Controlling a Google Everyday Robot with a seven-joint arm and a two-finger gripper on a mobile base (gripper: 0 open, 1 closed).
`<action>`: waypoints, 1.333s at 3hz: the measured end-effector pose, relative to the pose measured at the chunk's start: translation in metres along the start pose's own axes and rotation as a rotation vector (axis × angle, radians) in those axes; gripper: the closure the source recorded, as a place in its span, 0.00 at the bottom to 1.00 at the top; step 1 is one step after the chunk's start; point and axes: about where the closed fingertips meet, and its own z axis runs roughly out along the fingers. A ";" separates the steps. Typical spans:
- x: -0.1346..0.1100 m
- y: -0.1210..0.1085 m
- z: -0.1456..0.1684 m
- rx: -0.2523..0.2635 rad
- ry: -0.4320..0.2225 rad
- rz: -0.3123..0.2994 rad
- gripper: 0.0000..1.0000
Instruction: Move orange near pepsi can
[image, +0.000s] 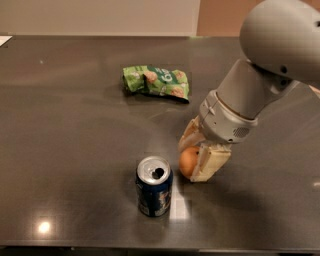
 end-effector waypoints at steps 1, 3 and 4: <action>-0.004 0.009 0.000 -0.015 -0.011 -0.018 0.60; -0.009 0.019 0.005 -0.039 -0.027 -0.033 0.13; -0.010 0.023 0.010 -0.050 -0.034 -0.033 0.00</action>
Offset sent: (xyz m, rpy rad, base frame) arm -0.0254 0.0024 -0.0033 0.0193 0.0370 0.0557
